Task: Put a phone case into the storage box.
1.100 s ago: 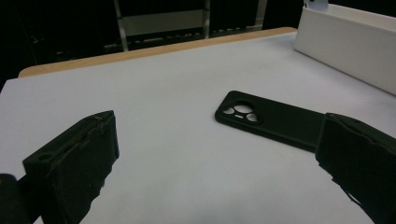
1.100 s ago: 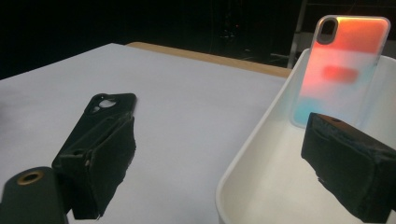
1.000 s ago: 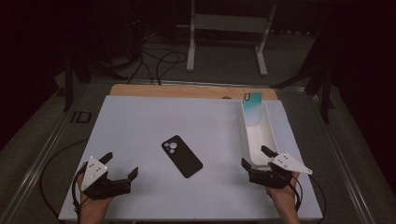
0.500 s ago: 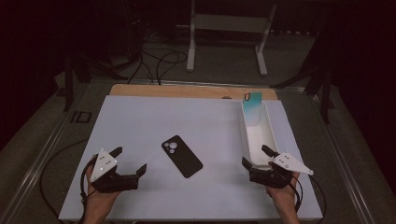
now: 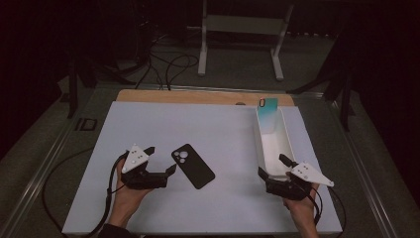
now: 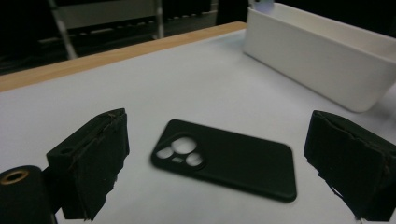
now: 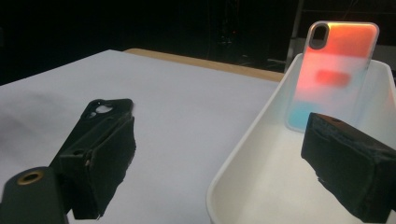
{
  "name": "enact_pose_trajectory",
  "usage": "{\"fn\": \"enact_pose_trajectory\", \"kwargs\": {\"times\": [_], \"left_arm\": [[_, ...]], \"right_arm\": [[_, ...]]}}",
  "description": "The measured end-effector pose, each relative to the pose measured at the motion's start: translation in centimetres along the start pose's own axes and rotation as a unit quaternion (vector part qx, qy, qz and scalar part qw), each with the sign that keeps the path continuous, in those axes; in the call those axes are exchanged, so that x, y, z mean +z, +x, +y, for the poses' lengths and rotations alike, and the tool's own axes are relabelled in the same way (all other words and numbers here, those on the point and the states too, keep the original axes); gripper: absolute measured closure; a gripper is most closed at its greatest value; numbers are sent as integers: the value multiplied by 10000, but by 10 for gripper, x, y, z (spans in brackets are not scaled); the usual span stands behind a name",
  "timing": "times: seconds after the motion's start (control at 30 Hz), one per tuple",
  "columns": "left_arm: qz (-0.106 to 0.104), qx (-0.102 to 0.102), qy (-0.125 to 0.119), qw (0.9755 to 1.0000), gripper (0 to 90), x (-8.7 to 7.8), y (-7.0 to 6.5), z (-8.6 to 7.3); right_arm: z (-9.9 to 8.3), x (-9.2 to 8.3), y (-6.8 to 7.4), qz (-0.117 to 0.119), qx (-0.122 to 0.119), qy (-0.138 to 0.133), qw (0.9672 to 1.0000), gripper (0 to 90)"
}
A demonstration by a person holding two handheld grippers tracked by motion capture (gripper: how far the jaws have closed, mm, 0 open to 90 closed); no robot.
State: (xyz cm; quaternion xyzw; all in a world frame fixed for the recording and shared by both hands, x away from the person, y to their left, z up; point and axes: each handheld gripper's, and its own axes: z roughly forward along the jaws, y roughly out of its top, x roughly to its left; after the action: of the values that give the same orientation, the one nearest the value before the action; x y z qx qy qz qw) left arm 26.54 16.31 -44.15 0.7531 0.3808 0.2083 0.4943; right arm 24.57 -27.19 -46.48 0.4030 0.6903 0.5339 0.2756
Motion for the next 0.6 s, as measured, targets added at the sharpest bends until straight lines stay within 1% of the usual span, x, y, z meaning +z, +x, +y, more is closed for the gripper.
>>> {"fn": "enact_pose_trajectory", "kwargs": {"times": [0.03, 0.07, 0.1, 0.13, 0.17, 0.2, 0.23, 0.27, 0.3, 0.33, 0.37, 0.43, 0.47, 0.53, 0.6], "left_arm": [[0, 0, 0, 10000, 101, 0, 0, 0], [-25, 3, 5, 10000, 148, 7, -2, 3], [-25, 3, 5, 10000, 160, 7, -2, 3], [-35, 54, 61, 10000, 193, 12, -3, 5], [-35, 54, 61, 10000, 219, 12, -3, 5], [-125, 121, 88, 9998, 296, 19, -5, 7], [-125, 121, 88, 9998, 327, 19, -5, 7], [-226, 117, 87, 9996, 377, 25, -7, 9], [-226, 117, 87, 9996, 405, 25, -7, 9], [-252, 178, 139, 9994, 453, 31, -9, 11], [-247, 194, 179, 9993, 474, 35, -11, 12], [-250, 210, 205, 9993, 543, 37, -12, 13], [-296, 240, 251, 9990, 543, 43, -14, 15], [-349, 292, 339, 9984, 622, 50, -16, 16], [-428, 267, 423, 9978, 693, 57, -17, 17]], "right_arm": [[0, 0, 0, 0, 3, 0, 10000, 96], [0, 0, 0, -4, -9, 8, 10000, 96], [0, 1, 0, -5, -12, 9, 10000, 95], [0, 1, 1, -6, -16, 3, 10000, 96], [0, 1, 1, -6, -16, 3, 10000, 96], [0, 1, 1, 0, -21, 9, 10000, 96], [0, 1, 1, 2, -21, 6, 10000, 96], [0, 1, 1, 1, -22, -3, 10000, 96], [0, 1, 1, 1, -22, -3, 10000, 96], [0, 1, 1, 3, -19, -13, 10000, 96], [0, 0, 0, 3, -22, -11, 10000, 96], [0, 0, 0, -1, 1, -15, 10000, 96], [0, 0, 0, -2, 5, -19, 10000, 96], [0, 0, 0, 6, 1, -13, 10000, 96], [0, 0, 0, 14, -7, -6, 10000, 96]]}}
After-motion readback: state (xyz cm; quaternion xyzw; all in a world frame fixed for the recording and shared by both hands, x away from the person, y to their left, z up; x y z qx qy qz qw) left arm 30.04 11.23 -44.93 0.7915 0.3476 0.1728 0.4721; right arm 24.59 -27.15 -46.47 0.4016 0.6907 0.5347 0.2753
